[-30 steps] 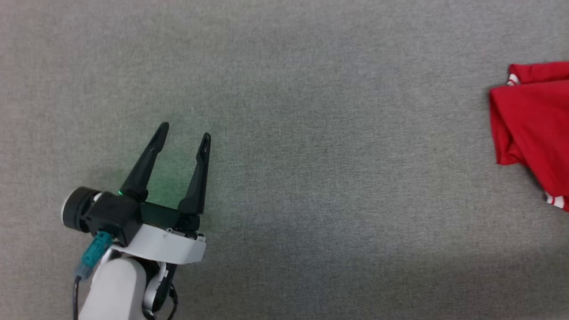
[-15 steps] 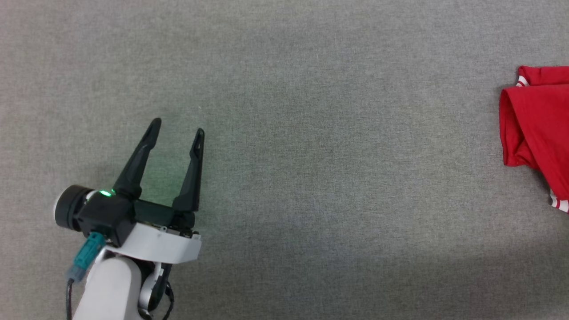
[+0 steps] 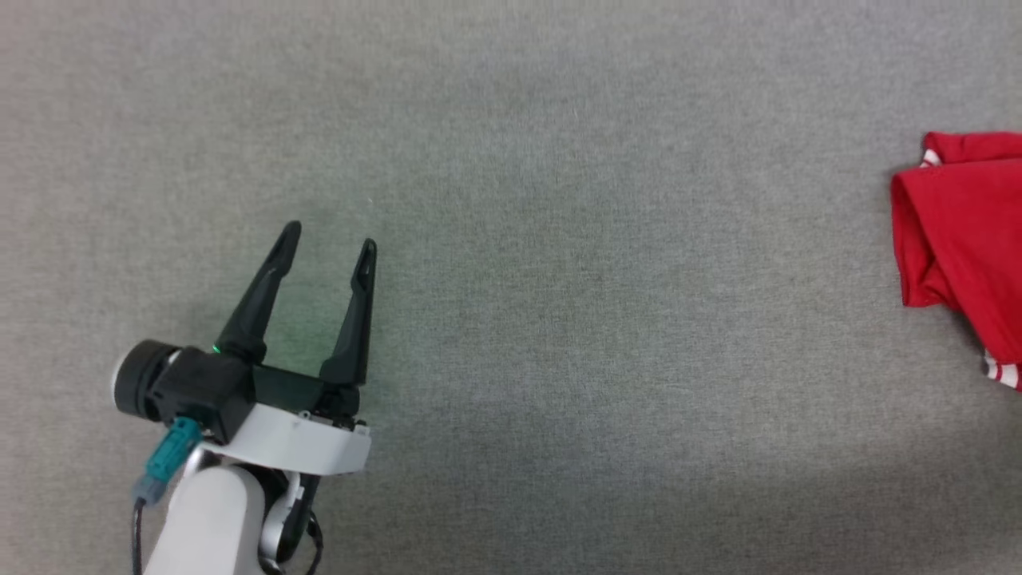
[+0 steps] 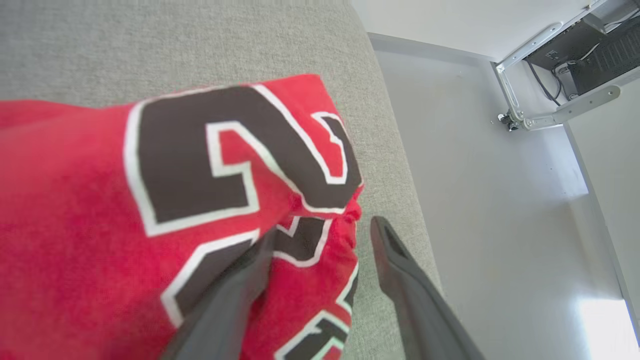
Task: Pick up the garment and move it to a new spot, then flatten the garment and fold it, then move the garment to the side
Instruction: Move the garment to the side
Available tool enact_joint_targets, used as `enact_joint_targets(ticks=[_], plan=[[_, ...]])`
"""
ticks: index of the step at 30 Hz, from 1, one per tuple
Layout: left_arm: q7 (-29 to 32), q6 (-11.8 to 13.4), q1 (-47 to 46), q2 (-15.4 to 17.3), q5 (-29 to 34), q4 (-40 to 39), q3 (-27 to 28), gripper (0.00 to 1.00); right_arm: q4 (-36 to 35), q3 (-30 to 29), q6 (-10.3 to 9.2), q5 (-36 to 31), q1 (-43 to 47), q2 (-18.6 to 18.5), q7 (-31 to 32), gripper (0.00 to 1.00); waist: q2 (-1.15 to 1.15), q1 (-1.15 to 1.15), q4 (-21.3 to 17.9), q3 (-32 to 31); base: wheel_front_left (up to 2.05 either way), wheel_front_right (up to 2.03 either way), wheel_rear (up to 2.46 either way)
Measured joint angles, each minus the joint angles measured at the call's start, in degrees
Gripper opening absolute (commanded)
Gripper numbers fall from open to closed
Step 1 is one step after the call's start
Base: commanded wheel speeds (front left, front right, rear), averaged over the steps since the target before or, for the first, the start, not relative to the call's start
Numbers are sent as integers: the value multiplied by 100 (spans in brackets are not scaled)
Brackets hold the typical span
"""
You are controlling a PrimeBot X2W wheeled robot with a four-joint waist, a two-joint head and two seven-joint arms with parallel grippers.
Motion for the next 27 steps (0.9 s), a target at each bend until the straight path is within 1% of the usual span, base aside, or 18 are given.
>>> enact_joint_targets(ticks=[4, 8, 12, 18, 22, 27], plan=[[-1, 14, 79, -90, -44, 86, 54, 100, -3, 240, 0, -25, 63, -15, -56, 100, 0, 0, 15, -241, 0, 0, 0], [0, 27, 183, -145, -87, 212, 111, 100, -114, 485, 0, 141, 255, 112, -126, 100, 0, 0, 32, -548, 0, 0, 0], [0, 27, 307, -182, -104, 345, 164, 100, -389, 772, 0, 558, 526, 323, -182, 100, 0, 0, 54, -893, 0, 0, 0], [-1, 34, 519, -138, -111, 526, 266, 100, -1090, 1280, 0, 1124, 1074, 557, -447, 100, 0, 0, 88, -1411, 0, 0, 0], [-3, 59, 636, -118, -111, 617, 375, 100, -1449, 1381, 0, 1358, 1418, 768, -750, 100, 0, 0, 93, -1720, 0, 0, 0], [-3, 112, 821, -114, -105, 778, 469, 100, -1774, 1345, 0, 1425, 1948, 1127, -1221, 100, 0, 0, 80, -2060, 0, 0, 0]])
